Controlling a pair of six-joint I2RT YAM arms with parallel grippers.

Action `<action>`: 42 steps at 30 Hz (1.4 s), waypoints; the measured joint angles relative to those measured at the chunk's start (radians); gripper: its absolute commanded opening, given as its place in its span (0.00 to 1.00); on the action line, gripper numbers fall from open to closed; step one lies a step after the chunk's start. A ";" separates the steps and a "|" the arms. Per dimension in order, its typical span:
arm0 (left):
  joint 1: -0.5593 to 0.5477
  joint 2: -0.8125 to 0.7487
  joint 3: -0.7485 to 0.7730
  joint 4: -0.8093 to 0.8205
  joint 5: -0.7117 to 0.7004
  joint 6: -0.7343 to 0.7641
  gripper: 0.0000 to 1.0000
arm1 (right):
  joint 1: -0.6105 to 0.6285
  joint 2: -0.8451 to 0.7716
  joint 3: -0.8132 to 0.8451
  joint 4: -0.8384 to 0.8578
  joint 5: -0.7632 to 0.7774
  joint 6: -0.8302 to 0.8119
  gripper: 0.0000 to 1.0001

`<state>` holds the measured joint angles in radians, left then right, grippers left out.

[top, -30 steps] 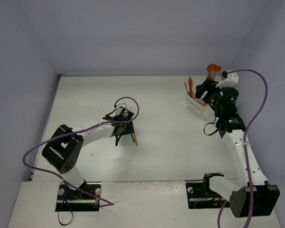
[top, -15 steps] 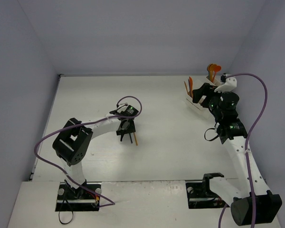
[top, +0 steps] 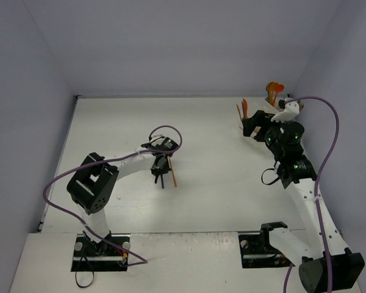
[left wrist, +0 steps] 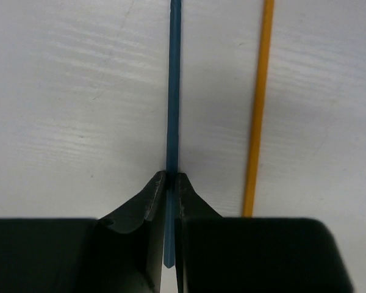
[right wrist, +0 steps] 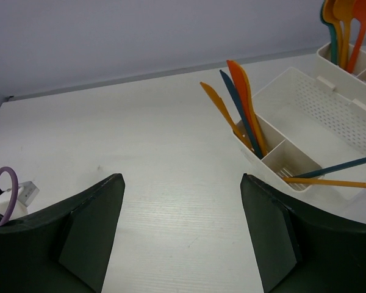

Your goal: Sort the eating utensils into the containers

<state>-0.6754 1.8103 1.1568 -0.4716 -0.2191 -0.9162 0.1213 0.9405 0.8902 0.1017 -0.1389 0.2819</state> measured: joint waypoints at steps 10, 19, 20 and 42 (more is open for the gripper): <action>-0.009 -0.274 -0.178 0.021 -0.024 0.157 0.00 | 0.052 0.086 0.054 -0.008 -0.183 0.005 0.75; -0.039 -0.664 -0.262 0.390 0.136 0.504 0.00 | 0.204 0.313 0.199 -0.001 -0.417 0.086 0.73; -0.039 -0.668 -0.263 0.412 0.163 0.530 0.00 | 0.229 0.334 0.213 -0.002 -0.427 0.090 0.73; -0.071 -0.656 -0.265 0.510 0.397 0.667 0.00 | 0.384 0.493 0.283 0.050 -0.467 0.161 0.16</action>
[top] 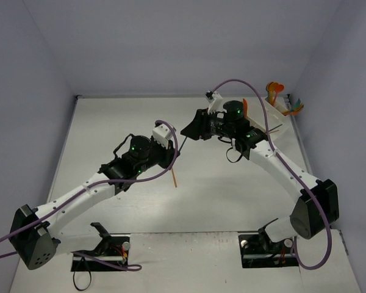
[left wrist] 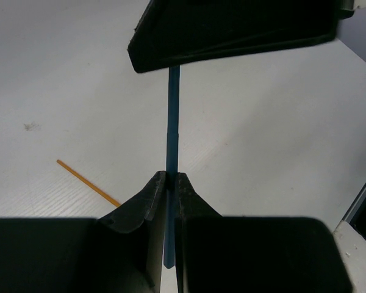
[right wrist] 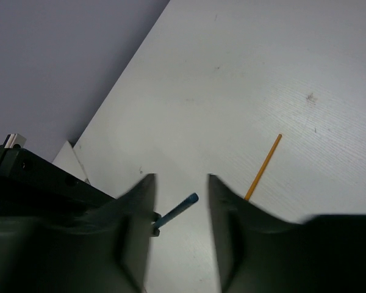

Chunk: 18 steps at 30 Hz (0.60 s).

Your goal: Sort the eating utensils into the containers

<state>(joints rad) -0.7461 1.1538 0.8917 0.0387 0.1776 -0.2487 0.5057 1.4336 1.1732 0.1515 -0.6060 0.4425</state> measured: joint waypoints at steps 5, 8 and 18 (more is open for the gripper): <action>-0.006 0.009 0.000 0.013 0.005 0.006 0.01 | 0.002 0.003 0.000 0.019 -0.005 0.011 0.00; -0.006 0.029 0.000 0.021 0.005 0.006 0.28 | 0.010 0.003 0.000 0.021 0.001 0.005 0.00; -0.007 0.045 -0.012 0.029 -0.064 -0.058 0.71 | -0.065 -0.081 -0.040 0.023 0.114 -0.054 0.00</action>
<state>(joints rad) -0.7536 1.1992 0.8799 0.0681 0.1140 -0.3064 0.4402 1.3527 1.1336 0.1741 -0.4916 0.3886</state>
